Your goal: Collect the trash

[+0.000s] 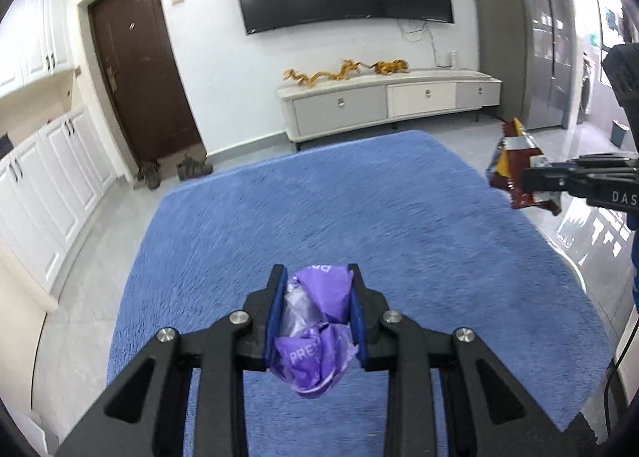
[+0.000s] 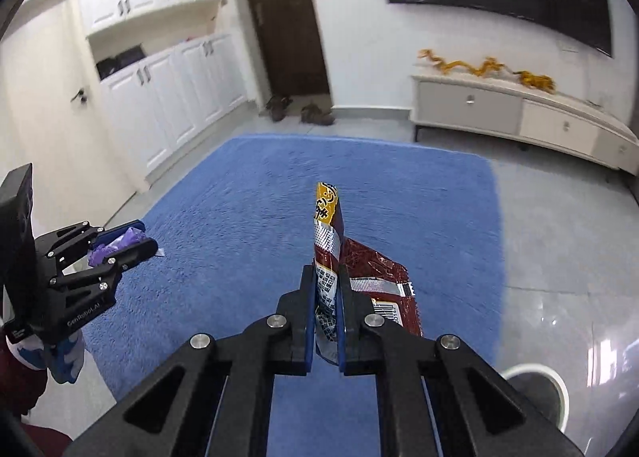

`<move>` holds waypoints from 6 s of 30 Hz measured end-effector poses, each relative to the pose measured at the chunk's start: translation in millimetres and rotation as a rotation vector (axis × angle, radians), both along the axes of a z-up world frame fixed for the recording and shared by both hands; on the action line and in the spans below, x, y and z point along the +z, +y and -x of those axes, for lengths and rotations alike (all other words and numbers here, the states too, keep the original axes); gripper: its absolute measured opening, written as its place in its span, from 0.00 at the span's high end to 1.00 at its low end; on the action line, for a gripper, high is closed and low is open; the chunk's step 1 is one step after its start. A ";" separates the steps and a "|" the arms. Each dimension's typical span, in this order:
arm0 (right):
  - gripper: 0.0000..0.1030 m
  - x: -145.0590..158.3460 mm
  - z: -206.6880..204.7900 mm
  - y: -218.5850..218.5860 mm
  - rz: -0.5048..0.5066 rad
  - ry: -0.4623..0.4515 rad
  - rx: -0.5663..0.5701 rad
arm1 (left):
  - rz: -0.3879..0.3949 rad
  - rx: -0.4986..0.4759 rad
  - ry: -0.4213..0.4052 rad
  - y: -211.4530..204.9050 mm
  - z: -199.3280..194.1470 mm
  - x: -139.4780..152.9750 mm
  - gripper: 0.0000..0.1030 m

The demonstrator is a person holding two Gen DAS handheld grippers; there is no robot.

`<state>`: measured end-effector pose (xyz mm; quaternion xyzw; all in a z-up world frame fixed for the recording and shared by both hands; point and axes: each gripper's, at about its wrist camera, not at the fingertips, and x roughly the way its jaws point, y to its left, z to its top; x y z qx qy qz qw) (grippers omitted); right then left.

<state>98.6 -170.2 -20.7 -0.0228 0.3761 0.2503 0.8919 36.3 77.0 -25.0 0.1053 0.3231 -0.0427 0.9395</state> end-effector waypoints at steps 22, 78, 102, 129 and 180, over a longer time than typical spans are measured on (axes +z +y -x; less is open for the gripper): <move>0.91 -44.4 58.6 -215.9 -0.111 0.047 -0.423 | 0.138 -0.408 0.199 -208.2 -53.8 3.6 0.73; 0.45 -42.4 41.5 -149.9 -0.071 -0.029 -0.450 | 0.014 -0.169 0.034 -158.6 -37.4 -6.3 0.48; 0.27 -22.9 58.9 -104.0 0.009 -0.133 -0.468 | 0.046 0.039 -0.126 -79.2 -2.3 2.3 0.13; 0.23 -29.4 56.2 -111.2 0.057 -0.146 -0.529 | 0.106 0.103 -0.155 -55.7 -8.4 -4.2 0.04; 0.12 -10.0 69.7 -126.4 0.077 -0.240 -0.583 | 0.124 0.109 -0.163 -52.3 2.3 -3.6 0.04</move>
